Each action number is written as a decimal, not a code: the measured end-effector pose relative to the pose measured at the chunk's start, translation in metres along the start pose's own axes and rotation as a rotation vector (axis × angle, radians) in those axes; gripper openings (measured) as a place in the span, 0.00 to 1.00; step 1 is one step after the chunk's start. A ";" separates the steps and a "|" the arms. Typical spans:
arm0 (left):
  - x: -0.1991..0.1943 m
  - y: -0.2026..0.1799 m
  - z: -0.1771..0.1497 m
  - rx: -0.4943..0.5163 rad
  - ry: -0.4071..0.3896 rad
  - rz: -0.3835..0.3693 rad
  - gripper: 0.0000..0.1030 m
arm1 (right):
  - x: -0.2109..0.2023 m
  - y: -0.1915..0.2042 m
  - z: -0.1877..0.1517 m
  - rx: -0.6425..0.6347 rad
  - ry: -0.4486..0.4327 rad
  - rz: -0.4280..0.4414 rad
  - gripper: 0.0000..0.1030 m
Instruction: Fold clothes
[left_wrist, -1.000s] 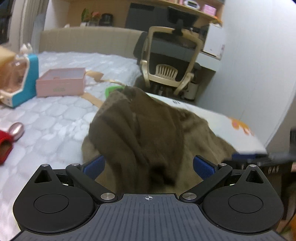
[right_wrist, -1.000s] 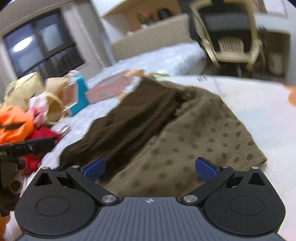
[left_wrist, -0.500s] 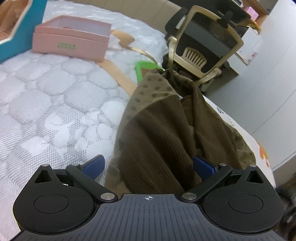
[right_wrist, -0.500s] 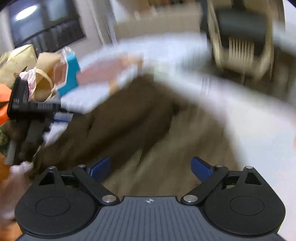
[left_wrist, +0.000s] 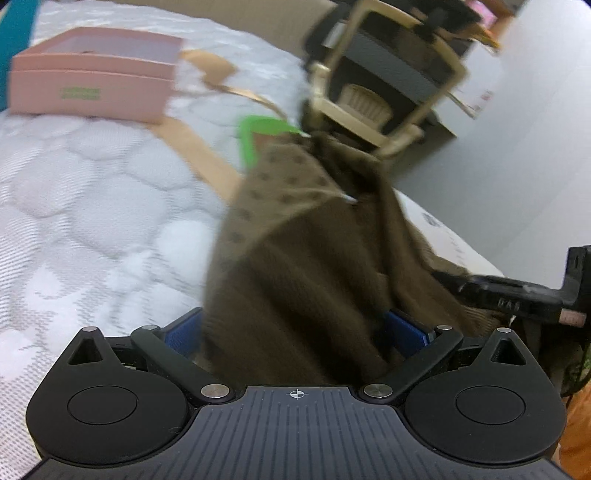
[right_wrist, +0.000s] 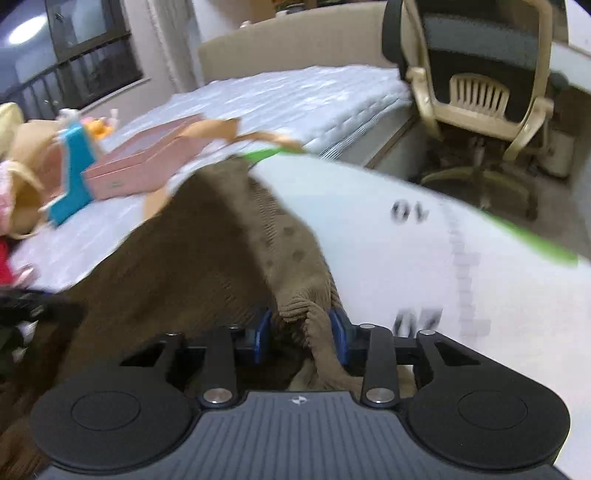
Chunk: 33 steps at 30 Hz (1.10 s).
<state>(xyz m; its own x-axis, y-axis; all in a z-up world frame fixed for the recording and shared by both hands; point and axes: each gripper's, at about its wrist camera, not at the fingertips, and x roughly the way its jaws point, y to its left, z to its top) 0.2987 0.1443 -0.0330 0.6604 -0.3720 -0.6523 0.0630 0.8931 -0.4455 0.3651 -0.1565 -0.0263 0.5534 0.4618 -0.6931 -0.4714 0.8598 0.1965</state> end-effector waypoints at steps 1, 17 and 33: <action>-0.004 -0.008 -0.002 0.026 0.003 -0.017 1.00 | -0.011 0.002 -0.008 0.001 0.010 0.016 0.31; -0.133 -0.052 -0.081 0.072 -0.134 0.036 1.00 | -0.218 0.103 -0.130 -0.434 -0.159 0.201 0.66; -0.190 -0.115 -0.135 0.333 -0.183 0.164 1.00 | -0.166 0.128 -0.132 -0.454 -0.238 0.084 0.11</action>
